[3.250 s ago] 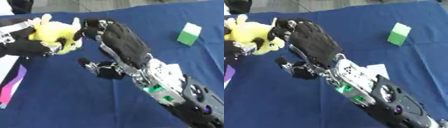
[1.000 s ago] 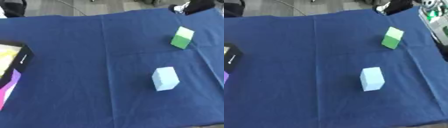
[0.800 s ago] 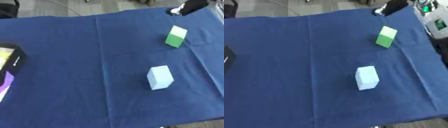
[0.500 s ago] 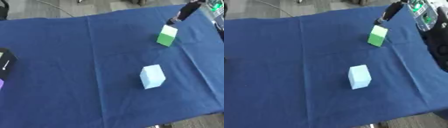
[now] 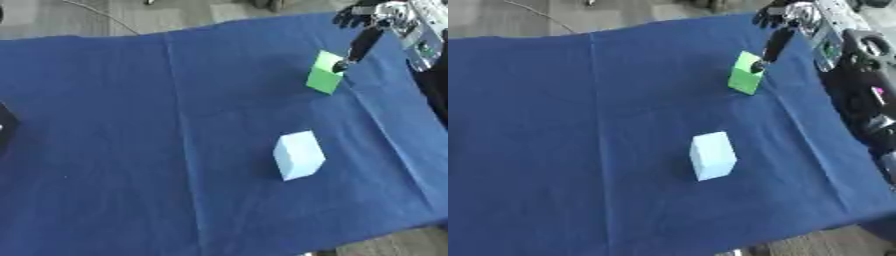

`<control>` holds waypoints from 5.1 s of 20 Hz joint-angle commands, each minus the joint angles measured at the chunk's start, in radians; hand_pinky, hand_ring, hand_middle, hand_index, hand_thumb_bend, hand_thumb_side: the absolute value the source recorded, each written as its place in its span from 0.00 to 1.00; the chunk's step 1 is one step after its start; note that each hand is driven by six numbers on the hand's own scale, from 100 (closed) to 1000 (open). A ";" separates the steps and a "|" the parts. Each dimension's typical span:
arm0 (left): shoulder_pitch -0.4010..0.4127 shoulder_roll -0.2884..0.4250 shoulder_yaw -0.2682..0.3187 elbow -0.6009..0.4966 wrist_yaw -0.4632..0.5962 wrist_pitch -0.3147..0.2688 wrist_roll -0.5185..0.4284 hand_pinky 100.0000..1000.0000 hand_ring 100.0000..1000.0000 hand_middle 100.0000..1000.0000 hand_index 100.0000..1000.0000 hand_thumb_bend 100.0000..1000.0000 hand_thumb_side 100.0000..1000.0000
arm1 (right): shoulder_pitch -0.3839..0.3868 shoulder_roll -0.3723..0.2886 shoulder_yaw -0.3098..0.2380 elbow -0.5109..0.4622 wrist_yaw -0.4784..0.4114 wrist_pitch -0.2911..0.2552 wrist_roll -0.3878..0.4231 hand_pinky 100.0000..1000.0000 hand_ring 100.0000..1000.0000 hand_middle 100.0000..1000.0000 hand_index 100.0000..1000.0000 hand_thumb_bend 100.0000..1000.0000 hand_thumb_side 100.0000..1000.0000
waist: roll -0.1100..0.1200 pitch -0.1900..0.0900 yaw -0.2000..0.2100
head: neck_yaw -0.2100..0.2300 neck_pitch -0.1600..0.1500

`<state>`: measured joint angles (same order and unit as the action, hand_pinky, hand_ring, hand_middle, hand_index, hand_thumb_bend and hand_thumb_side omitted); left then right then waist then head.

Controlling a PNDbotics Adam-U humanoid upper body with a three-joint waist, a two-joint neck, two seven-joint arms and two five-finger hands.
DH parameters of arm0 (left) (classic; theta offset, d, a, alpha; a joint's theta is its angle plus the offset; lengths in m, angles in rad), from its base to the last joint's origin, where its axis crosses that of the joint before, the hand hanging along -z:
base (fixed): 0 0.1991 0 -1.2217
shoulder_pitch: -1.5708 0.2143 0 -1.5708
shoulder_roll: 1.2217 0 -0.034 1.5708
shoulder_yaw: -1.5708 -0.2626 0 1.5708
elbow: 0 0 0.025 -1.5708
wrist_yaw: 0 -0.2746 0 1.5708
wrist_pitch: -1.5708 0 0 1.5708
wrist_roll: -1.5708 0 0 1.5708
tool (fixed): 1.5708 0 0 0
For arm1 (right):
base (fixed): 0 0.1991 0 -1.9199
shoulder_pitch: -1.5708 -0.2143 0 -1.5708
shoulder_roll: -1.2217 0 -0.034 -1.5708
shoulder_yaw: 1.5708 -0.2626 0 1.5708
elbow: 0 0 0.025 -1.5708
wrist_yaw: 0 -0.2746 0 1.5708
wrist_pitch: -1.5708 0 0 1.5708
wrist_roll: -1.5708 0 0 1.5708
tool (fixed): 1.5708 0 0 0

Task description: Pick up the objects with one hand, pass them to the other hand, and then place them into the box on the other side of the table.

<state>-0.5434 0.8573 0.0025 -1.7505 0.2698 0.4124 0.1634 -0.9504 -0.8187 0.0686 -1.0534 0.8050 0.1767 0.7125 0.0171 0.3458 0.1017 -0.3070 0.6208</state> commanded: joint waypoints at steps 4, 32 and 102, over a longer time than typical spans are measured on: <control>0.023 0.008 0.013 -0.097 0.123 -0.005 0.155 0.77 0.80 0.63 0.82 0.25 0.87 | -0.009 -0.018 -0.022 0.028 -0.023 0.033 -0.049 0.89 0.89 0.84 0.94 0.59 0.12 | 0.000 -0.010 0.007 | -0.008 -0.018; 0.068 -0.002 0.027 -0.170 0.154 0.001 0.207 0.77 0.81 0.64 0.82 0.20 0.87 | 0.021 -0.025 -0.029 -0.065 -0.139 0.206 -0.236 0.81 0.75 0.51 0.63 0.04 0.00 | 0.008 -0.001 0.019 | -0.005 -0.020; -0.436 -0.070 -0.554 -0.245 -0.497 0.494 -0.737 1.00 0.95 0.79 0.91 0.57 0.46 | 0.164 0.586 0.532 -0.728 0.537 0.181 -0.648 0.72 0.61 0.54 0.69 0.00 0.00 | 0.049 -0.065 0.009 | 0.073 0.036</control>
<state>-0.9593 0.7575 -0.5540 -1.9879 -0.2117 0.7893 -0.4452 -0.7739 -0.2403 0.5997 -1.7742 1.3508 0.3529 0.0830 0.0657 0.3133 0.1081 -0.2318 0.6574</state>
